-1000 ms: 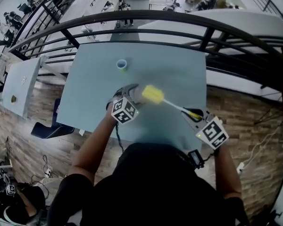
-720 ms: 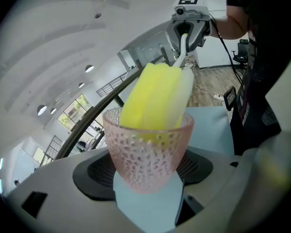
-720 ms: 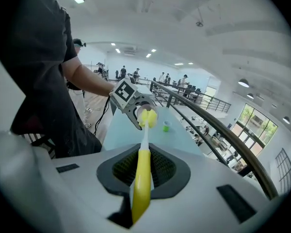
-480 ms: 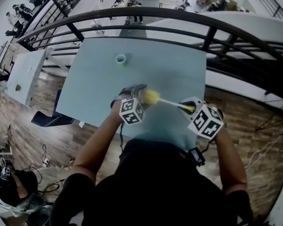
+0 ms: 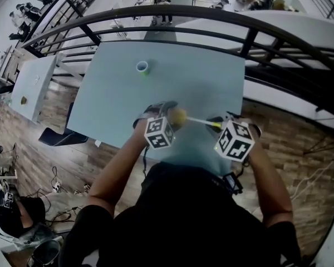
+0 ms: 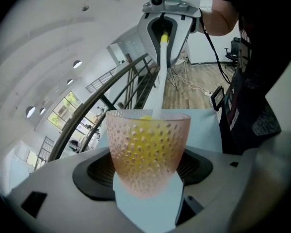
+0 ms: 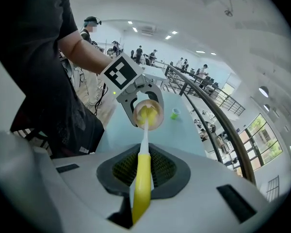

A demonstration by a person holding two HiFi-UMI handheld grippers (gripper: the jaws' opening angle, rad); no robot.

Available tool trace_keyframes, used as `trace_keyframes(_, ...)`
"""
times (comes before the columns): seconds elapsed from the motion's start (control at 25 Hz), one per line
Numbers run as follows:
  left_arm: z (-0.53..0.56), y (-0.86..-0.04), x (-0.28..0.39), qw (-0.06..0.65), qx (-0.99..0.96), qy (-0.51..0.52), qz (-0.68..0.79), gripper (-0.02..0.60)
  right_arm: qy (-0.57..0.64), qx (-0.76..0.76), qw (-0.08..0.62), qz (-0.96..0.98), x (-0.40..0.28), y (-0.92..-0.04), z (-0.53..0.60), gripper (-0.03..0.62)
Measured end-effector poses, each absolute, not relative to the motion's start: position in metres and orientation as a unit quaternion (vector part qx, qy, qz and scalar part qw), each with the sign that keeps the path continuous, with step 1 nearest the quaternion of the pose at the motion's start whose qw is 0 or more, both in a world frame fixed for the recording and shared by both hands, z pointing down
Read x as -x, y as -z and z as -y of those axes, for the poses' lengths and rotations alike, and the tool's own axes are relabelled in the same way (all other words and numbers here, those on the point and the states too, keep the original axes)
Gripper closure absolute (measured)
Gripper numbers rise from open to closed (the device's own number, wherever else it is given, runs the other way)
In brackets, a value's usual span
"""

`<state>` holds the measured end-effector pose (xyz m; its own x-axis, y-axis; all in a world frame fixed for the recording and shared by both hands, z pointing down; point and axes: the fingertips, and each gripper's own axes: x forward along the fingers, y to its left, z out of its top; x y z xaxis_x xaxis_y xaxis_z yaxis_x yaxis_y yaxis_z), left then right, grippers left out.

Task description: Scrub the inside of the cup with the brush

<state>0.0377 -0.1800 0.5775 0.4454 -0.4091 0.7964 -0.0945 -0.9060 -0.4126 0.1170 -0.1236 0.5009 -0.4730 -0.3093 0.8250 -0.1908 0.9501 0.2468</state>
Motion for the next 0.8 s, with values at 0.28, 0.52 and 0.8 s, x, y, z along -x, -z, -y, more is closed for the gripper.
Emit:
trace_keyframes(0.28, 0.172, -0.572, -0.044, 0.113, 0.877, 0.449, -0.127, 0.219, 0.054, -0.131, 0.427, 0.893, -0.12, -0.484, 0.116, 0.554)
trace_keyframes(0.52, 0.161, -0.557, -0.045, 0.082, 0.919, 0.375, -0.089, 0.219, 0.03, -0.125, 0.381, 0.916, -0.132, -0.48, 0.106, 0.554)
trace_keyframes(0.8, 0.161, -0.552, -0.035, 0.084, 0.921, 0.371, -0.086, 0.219, 0.036, -0.118, 0.36, 0.925, -0.157, -0.461, 0.099, 0.554)
